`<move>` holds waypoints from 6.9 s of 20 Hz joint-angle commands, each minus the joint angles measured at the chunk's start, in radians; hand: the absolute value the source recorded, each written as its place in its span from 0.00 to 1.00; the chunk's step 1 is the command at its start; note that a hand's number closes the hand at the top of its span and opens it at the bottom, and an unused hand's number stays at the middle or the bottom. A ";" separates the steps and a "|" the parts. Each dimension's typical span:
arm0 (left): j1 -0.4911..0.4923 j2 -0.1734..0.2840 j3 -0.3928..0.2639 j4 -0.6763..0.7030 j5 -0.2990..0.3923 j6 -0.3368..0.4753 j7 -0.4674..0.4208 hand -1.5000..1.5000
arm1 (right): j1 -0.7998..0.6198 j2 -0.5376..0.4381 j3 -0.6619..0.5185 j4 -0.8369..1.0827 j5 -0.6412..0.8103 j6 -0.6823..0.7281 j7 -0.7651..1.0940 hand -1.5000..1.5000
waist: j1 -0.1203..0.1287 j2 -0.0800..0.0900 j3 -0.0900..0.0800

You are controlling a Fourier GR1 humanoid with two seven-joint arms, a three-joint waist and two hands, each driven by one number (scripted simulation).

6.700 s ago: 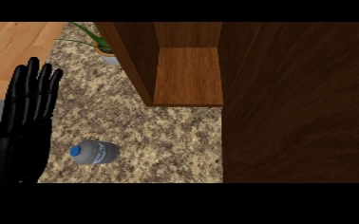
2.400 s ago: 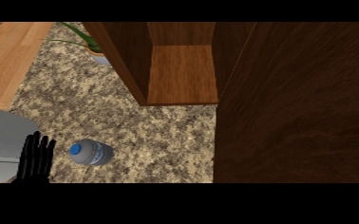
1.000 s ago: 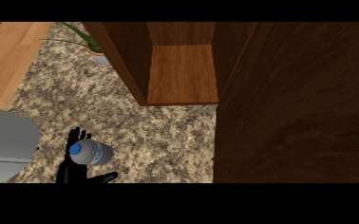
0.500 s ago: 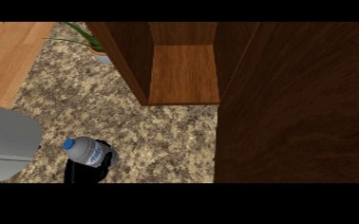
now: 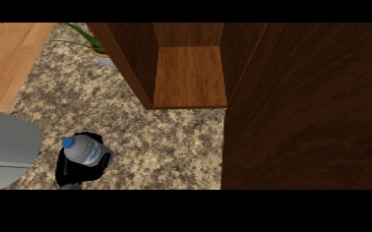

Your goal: Pick up the bottled water, place it into the cabinet and close the cabinet

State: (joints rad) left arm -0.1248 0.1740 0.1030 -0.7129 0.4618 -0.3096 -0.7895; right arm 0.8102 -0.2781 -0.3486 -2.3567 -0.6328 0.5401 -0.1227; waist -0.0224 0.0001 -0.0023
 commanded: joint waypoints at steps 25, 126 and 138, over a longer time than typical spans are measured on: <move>-0.149 -0.171 -0.229 -0.495 -0.161 0.388 0.434 1.00 | 0.038 -0.042 -0.054 -0.186 -0.185 -0.085 0.078 0.00 | 0.021 -0.003 0.001; -0.165 -0.107 -0.817 -0.622 0.122 0.800 0.269 1.00 | -0.064 -0.034 -0.084 -0.171 -0.164 -0.058 0.151 1.00 | 0.027 -0.007 0.001; 0.135 0.247 -0.789 -0.982 0.119 0.708 0.262 1.00 | 0.011 -0.072 -0.025 -0.166 -0.140 0.143 0.166 1.00 | 0.016 -0.010 0.001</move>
State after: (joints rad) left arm -0.0620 0.3215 -0.7146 -1.6017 0.5705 0.4217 -0.5371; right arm 0.7514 -0.3491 -0.3510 -2.3433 -0.8411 0.6481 0.0097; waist 0.0002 -0.0075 -0.0013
